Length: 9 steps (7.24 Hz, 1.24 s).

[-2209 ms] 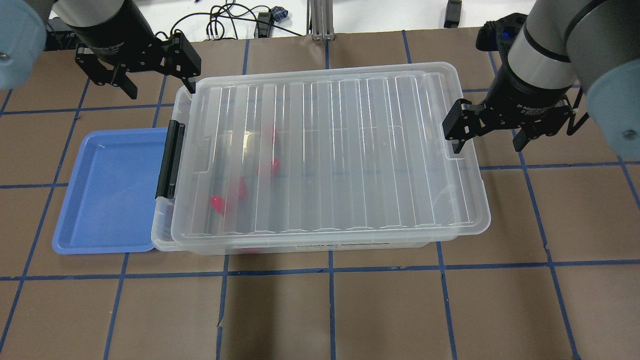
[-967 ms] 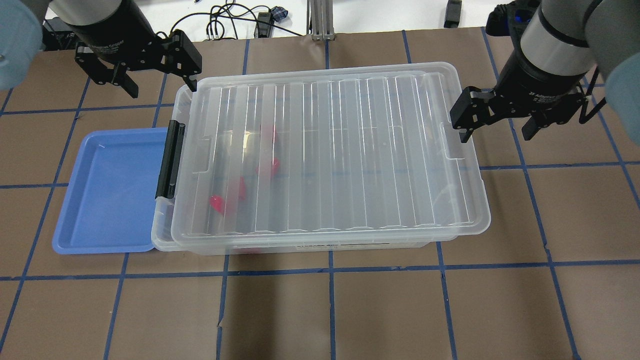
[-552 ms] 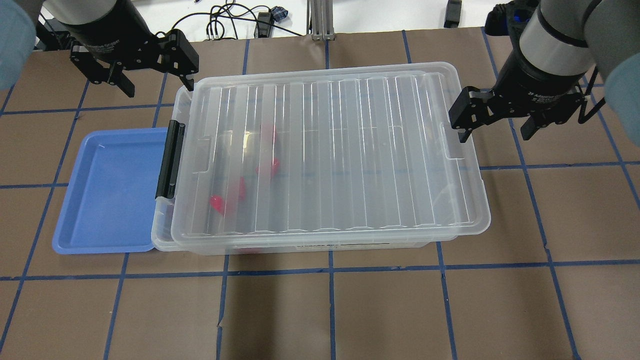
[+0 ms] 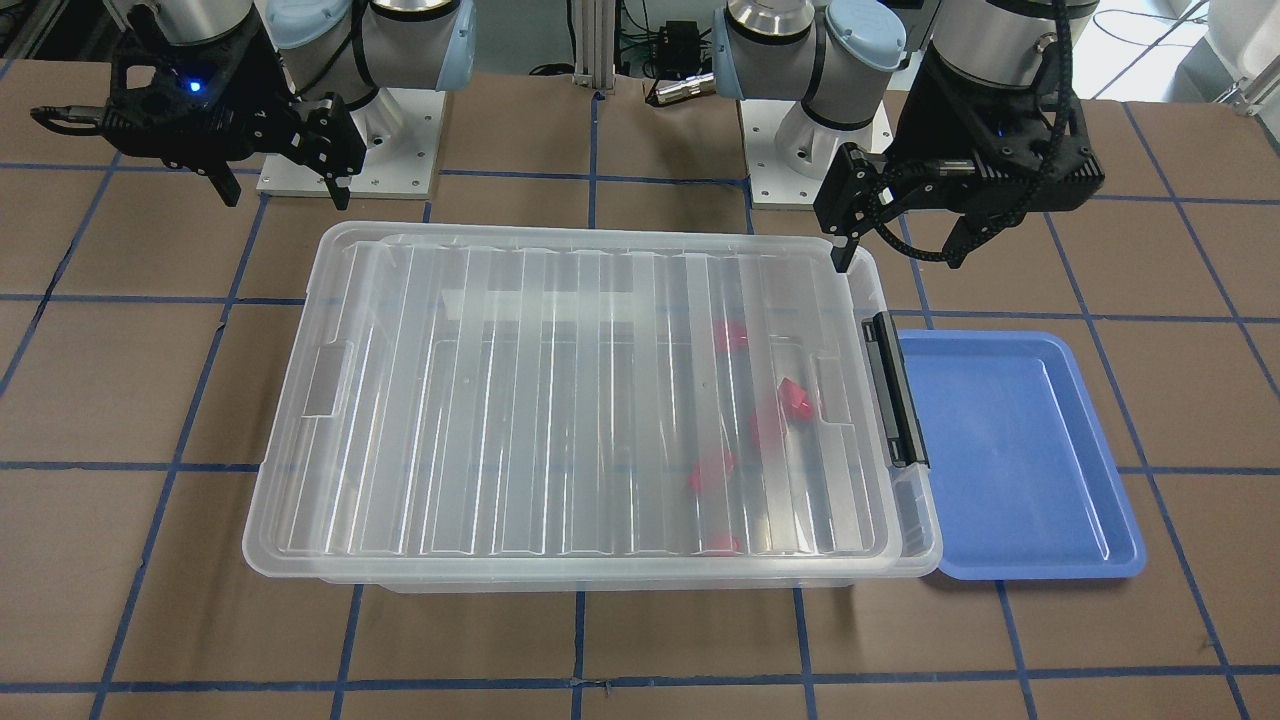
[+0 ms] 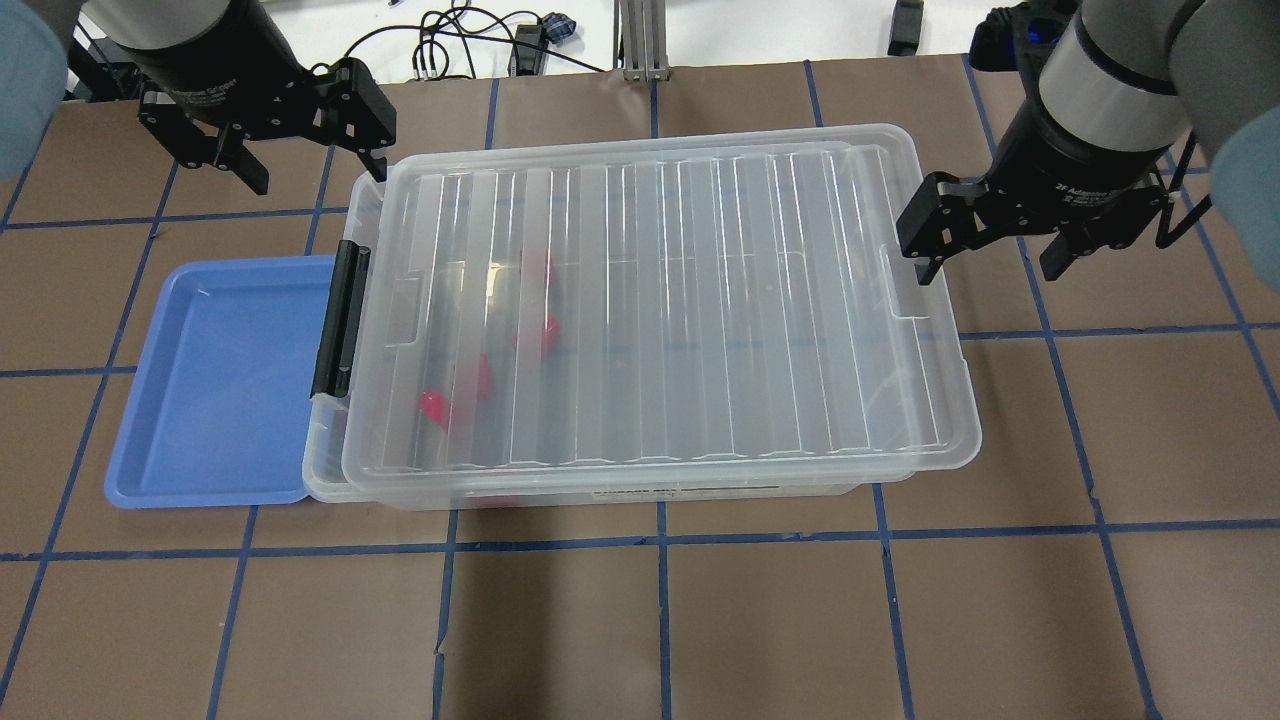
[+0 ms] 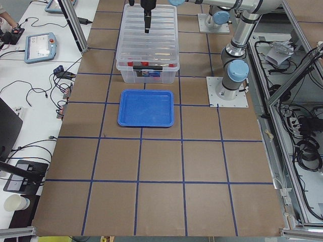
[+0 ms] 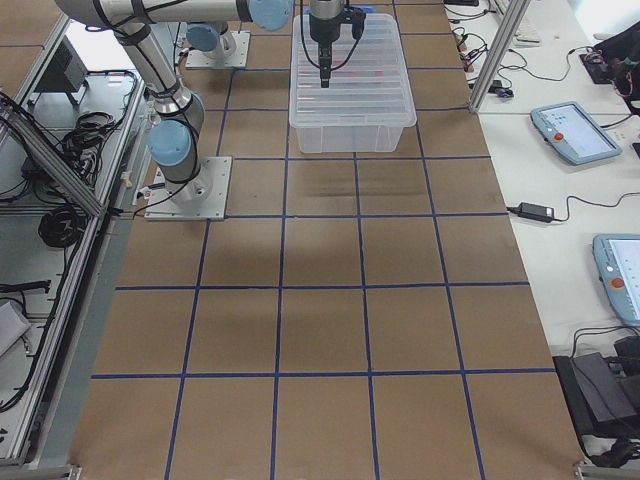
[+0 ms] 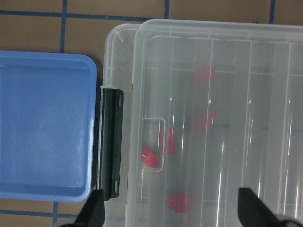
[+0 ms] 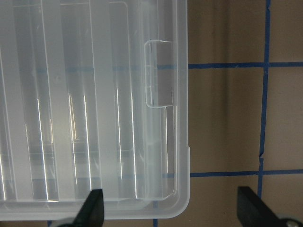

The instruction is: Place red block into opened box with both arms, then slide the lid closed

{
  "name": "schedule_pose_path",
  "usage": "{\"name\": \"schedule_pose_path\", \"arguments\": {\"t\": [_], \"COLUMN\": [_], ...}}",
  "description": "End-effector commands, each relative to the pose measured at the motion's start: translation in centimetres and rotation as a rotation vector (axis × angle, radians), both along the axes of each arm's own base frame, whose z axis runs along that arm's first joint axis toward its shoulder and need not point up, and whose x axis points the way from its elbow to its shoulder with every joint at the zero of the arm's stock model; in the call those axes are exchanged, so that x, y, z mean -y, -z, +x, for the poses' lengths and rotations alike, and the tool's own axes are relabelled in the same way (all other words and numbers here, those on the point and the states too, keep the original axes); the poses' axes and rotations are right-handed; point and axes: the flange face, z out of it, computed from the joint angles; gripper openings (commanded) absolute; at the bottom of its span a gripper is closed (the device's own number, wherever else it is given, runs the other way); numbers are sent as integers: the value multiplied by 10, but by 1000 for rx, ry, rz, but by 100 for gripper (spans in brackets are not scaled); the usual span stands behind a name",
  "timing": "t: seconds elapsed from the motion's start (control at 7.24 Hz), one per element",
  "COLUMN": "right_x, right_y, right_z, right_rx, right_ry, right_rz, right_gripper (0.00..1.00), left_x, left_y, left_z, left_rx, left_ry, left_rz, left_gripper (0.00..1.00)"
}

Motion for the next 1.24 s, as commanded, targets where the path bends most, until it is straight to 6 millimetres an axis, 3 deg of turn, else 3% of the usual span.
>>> {"name": "schedule_pose_path", "arguments": {"t": [0.0,1.1], "right_x": [0,0], "right_y": [0,-1], "right_z": [0,-1], "right_rx": [1,1], "right_ry": [1,2], "right_rz": [-1,-4], "right_gripper": [100,100], "left_x": [-2,0], "left_y": [-2,0], "left_z": [1,0], "left_rx": [6,2], "left_ry": [-2,7], "left_rz": [14,25], "left_gripper": [100,100]}}
